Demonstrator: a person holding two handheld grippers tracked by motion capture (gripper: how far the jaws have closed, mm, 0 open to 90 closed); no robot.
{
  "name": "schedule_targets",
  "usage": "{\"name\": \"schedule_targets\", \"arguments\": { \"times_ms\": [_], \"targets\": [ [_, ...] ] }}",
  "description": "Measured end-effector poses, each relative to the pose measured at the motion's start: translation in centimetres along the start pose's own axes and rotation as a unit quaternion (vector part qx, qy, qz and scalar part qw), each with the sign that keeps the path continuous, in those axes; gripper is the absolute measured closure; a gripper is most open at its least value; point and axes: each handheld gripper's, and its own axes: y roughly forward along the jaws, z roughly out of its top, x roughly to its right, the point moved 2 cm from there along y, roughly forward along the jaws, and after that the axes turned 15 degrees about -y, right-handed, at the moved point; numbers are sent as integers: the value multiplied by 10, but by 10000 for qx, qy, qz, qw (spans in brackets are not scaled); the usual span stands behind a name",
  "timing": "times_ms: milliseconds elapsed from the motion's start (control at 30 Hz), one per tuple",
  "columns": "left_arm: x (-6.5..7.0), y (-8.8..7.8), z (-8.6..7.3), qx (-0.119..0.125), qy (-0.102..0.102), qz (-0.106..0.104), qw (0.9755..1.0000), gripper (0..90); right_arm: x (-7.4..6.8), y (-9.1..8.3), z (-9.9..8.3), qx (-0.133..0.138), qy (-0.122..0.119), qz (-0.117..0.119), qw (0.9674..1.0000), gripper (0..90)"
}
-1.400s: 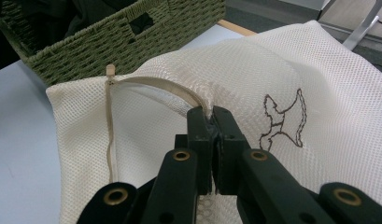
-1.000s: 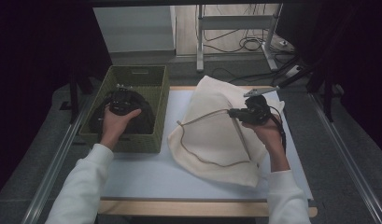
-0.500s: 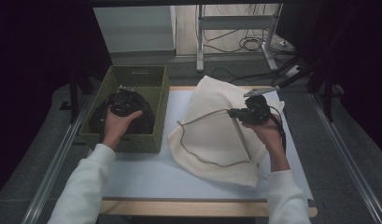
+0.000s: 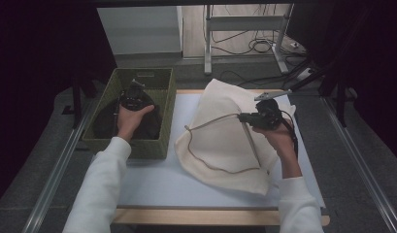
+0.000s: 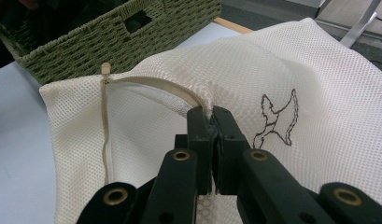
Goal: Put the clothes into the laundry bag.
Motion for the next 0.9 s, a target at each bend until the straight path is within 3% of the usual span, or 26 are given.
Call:
{"name": "schedule_targets", "arguments": {
  "times_ms": [133,333,700,767,833,900],
  "targets": [
    [-2,14,-2,-156,44,211,9996,76,1,0,-1,-17,9,1,10000,872],
    [-11,23,-3,-246,-10,360,9990,96,1,0,-2,-26,37,-13,10000,872],
    [-19,32,-5,-333,133,748,9966,228,1,1,-3,-41,26,-18,10000,871],
    [-19,31,-5,-351,210,790,9960,295,2,1,-4,-46,34,-21,10000,870],
    [-20,30,-6,-367,281,794,9958,421,2,0,-4,-48,41,-28,10000,870],
    [-21,29,-5,-388,318,697,9963,522,2,0,-4,-42,44,-33,10000,870]
  ]
}}
